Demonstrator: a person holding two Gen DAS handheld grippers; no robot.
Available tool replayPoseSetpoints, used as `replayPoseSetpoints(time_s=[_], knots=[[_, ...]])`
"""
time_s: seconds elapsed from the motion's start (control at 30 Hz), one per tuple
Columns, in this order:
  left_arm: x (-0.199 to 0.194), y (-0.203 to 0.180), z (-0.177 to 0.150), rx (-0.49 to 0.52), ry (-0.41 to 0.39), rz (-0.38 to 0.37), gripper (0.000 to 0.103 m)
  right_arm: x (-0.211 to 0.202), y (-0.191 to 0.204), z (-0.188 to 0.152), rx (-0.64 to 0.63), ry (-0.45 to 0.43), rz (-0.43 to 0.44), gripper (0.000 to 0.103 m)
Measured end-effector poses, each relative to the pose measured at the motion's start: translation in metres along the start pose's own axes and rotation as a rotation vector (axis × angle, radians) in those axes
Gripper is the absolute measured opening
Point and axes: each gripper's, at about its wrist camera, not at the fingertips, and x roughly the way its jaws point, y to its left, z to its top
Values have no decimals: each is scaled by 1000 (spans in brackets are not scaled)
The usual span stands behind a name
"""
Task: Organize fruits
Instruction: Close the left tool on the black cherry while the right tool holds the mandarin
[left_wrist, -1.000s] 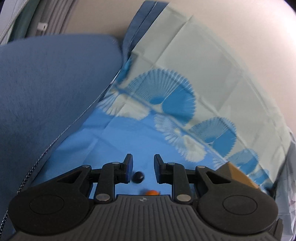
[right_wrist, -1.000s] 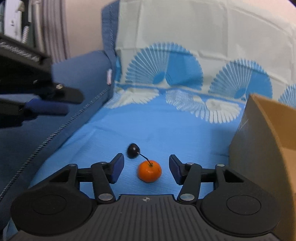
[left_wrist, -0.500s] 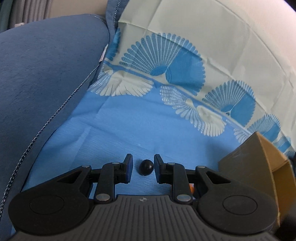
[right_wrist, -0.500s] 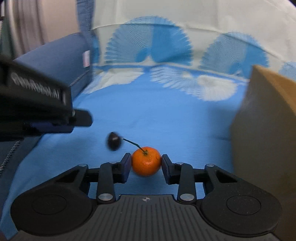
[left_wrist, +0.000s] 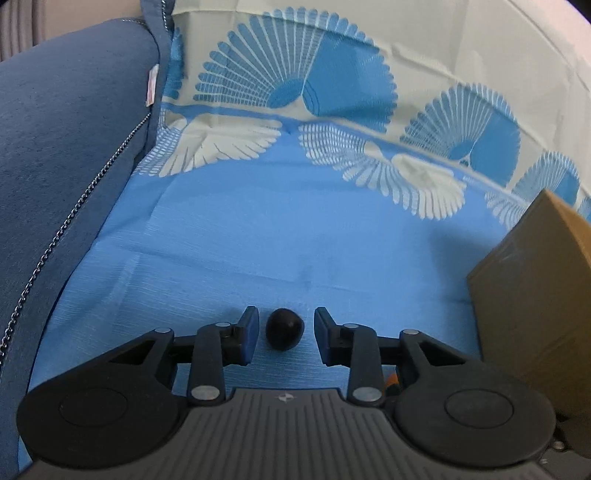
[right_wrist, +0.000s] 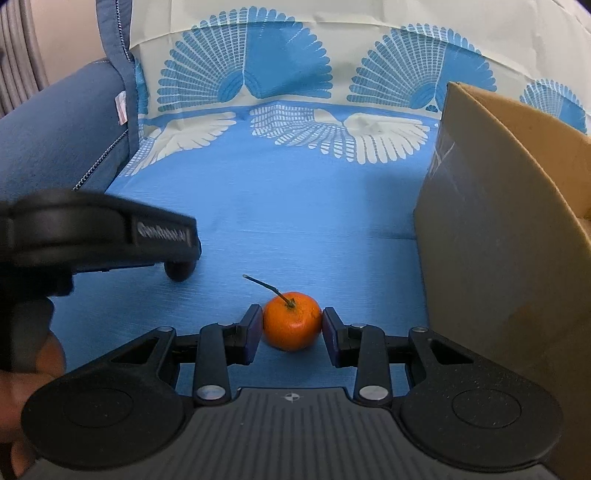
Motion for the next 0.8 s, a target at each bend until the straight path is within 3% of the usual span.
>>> replayPoseSetpoints(time_s=[0.27,0.33,0.37,0.57,0.8], knots=[[10,-9,-3,52,22,21,36,-1,-2,1,24,9,4,37],[12,-12,-5,71,27,39,32,-1,-1,1,21,8,3,37],[13,-13,-5,80,29,51,25,-1,-1,1,19,8,2,37],[3,-9,-2,60,-6,61,25,-4,-1,2,26,-10,-6,37],[9,-10,-5,64,41,72,26,-1,0,0,17,3,-10,37]])
